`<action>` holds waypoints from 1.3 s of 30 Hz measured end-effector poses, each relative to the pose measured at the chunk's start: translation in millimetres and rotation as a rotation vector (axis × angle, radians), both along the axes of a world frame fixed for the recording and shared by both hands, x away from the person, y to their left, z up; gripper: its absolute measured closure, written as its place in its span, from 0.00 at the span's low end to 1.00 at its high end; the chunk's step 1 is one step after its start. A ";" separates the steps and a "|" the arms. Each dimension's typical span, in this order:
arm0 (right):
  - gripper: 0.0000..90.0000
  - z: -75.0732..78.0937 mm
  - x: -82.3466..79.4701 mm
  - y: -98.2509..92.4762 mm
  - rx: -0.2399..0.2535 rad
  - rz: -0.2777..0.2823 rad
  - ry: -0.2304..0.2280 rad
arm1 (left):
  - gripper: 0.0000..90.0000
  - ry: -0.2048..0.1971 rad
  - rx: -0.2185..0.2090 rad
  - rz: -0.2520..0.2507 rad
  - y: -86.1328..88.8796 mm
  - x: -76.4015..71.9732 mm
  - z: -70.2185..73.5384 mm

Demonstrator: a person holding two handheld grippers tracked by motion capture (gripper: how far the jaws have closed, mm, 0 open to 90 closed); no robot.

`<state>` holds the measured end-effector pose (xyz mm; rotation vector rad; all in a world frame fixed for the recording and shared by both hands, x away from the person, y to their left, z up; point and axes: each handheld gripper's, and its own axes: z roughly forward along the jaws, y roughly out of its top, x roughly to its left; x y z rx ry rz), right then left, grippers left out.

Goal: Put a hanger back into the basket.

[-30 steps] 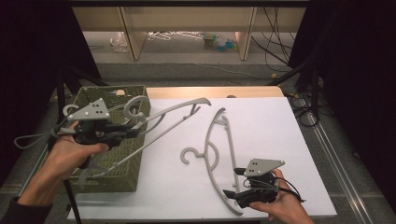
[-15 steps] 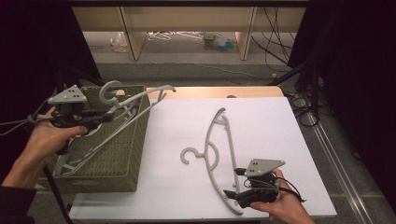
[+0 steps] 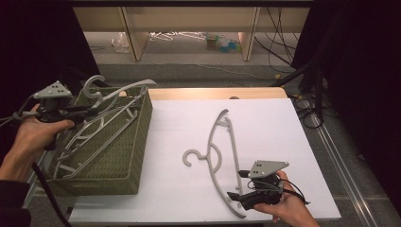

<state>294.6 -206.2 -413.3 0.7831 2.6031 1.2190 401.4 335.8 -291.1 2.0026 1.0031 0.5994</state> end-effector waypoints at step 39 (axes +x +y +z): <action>0.27 -2.0 2.5 -2.7 -0.011 -0.002 0.009 | 0.87 0.103 -0.044 0.104 43.9 11.6 -59.0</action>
